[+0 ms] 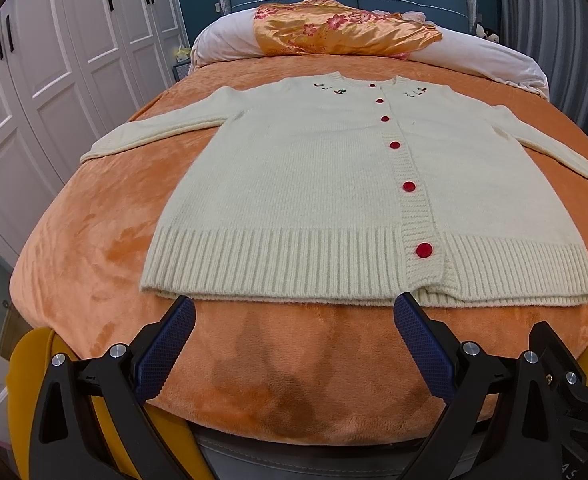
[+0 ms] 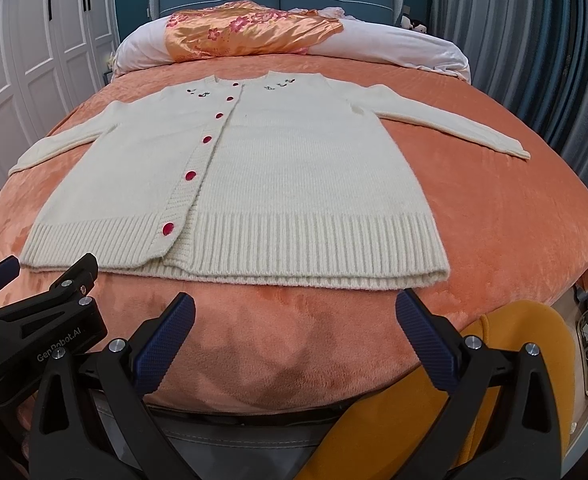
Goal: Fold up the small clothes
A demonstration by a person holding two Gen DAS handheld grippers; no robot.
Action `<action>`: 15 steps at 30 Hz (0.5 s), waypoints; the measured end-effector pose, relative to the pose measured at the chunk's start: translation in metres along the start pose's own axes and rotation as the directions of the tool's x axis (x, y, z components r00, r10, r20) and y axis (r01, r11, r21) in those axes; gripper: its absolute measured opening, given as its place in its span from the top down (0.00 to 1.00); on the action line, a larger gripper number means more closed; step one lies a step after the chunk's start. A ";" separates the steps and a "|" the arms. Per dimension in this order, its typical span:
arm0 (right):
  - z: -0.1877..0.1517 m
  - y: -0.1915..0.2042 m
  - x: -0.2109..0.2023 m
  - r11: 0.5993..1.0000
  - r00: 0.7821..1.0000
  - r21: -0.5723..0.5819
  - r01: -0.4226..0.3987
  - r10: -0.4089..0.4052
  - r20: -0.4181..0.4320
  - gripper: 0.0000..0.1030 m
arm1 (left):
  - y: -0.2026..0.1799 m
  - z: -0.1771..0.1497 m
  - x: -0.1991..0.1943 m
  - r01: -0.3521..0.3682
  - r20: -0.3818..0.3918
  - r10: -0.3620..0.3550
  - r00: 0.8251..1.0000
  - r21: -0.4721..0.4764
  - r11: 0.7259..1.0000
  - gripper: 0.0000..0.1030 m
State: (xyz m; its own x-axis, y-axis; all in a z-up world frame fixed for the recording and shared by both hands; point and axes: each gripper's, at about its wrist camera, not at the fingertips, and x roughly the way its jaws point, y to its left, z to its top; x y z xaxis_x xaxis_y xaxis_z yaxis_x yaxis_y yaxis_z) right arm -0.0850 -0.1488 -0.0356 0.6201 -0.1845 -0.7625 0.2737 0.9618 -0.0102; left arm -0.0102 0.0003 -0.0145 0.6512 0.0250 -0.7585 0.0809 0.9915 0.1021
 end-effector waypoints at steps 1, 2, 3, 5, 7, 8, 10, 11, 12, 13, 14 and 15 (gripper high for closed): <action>0.000 0.000 0.000 1.000 1.000 0.000 0.000 0.000 -0.002 0.05 | 0.000 0.000 0.001 0.000 -0.002 0.000 1.000 0.000 1.000 0.05; -0.001 0.000 0.001 1.000 1.000 -0.001 -0.001 0.001 -0.003 0.05 | 0.001 -0.001 0.002 -0.001 -0.003 0.001 1.000 0.000 1.000 0.05; -0.001 0.000 0.001 1.000 1.000 -0.002 -0.004 0.004 -0.007 0.05 | 0.000 -0.001 0.002 -0.003 -0.004 0.003 1.000 0.001 1.000 0.05; 0.000 0.001 0.004 1.000 1.000 -0.008 -0.010 0.009 -0.013 0.05 | 0.001 -0.001 0.004 -0.003 -0.008 0.003 1.000 0.002 1.000 0.05; 0.000 0.001 0.006 1.000 1.000 -0.012 -0.019 0.018 -0.020 0.05 | 0.002 -0.001 0.006 0.004 -0.011 -0.004 1.000 -0.001 1.000 0.05; 0.000 0.000 0.007 1.000 1.000 -0.011 -0.022 0.021 -0.023 0.05 | 0.003 -0.001 0.007 0.003 -0.012 -0.003 1.000 -0.003 1.000 0.05; 0.003 -0.005 0.011 1.000 0.999 0.000 -0.024 0.024 -0.026 0.05 | 0.003 0.000 0.009 -0.005 -0.015 0.005 1.000 0.001 1.000 0.05; 0.005 -0.009 0.013 1.000 0.999 0.009 -0.023 0.024 -0.027 0.05 | 0.003 0.001 0.011 -0.016 -0.017 0.016 1.000 0.004 1.000 0.05; 0.009 -0.018 0.017 0.999 0.999 0.029 -0.027 0.028 -0.028 0.05 | 0.005 0.003 0.014 -0.032 -0.020 0.032 0.999 0.009 0.999 0.05; 0.013 -0.028 0.022 0.998 0.999 0.054 -0.034 0.036 -0.030 0.05 | 0.005 0.005 0.016 -0.032 -0.023 0.032 0.999 0.013 0.999 0.05; 0.020 -0.040 0.028 0.996 0.999 0.084 -0.036 0.039 -0.033 0.05 | 0.006 0.007 0.018 -0.027 -0.025 0.027 0.999 0.017 1.000 0.05; 0.026 -0.053 0.033 0.993 0.999 0.111 -0.034 0.038 -0.034 0.05 | 0.008 0.011 0.022 -0.023 -0.029 0.023 0.999 0.020 1.000 0.05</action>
State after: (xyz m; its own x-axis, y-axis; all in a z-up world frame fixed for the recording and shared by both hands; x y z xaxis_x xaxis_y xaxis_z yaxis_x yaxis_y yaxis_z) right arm -0.0596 -0.2109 -0.0430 0.6048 -0.1412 -0.7838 0.3322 0.9392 0.0871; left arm 0.0128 0.0078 -0.0234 0.6310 0.0519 -0.7740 0.0813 0.9878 0.1325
